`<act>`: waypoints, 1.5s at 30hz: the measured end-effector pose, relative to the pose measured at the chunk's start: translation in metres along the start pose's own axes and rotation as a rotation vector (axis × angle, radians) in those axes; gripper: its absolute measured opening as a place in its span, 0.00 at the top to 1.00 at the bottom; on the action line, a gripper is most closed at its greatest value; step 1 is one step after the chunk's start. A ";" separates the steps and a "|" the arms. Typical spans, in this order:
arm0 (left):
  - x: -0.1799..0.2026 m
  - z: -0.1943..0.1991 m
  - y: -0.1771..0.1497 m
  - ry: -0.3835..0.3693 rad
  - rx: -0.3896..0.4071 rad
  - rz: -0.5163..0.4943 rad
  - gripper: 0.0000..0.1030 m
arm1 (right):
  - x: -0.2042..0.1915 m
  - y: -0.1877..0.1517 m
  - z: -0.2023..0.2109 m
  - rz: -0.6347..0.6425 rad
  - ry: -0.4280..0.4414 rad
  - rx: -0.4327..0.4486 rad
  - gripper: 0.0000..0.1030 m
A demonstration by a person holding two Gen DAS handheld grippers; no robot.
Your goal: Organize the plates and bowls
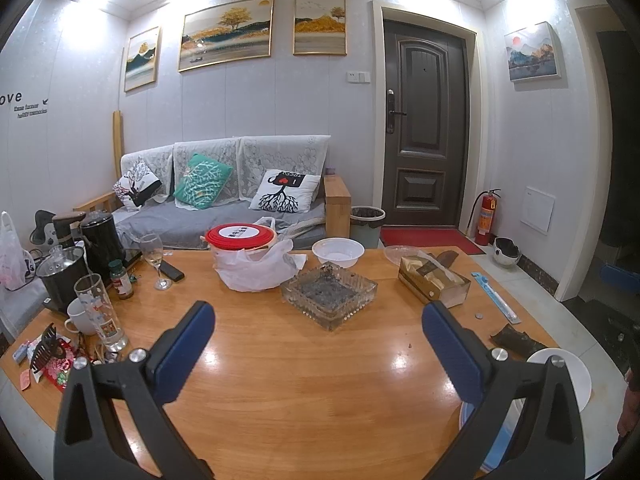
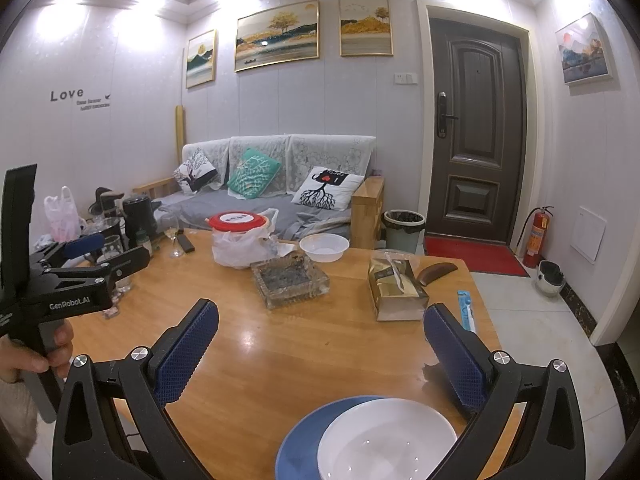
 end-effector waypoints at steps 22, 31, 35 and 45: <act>0.002 0.001 0.005 0.008 0.011 -0.004 0.00 | 0.001 0.000 0.000 -0.001 0.002 -0.003 0.01; 0.002 0.000 0.006 0.008 0.013 -0.003 0.00 | -0.001 -0.001 0.001 0.000 0.002 -0.004 0.01; 0.003 0.000 0.007 0.004 0.011 -0.003 0.00 | -0.001 -0.001 0.001 0.000 0.003 -0.006 0.01; 0.005 0.000 0.008 0.005 0.013 -0.002 0.00 | -0.001 0.000 0.000 0.000 0.002 -0.007 0.01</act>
Point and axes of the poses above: each gripper's, at about its wrist camera, not at the fingertips, and z roughly against the way its jaws point, x to its right, y to its top, the point moved 1 cm from there along -z, roughly the way its jaws point, and after that the axes turned 8 degrees about -x, right-handed, at the moved point
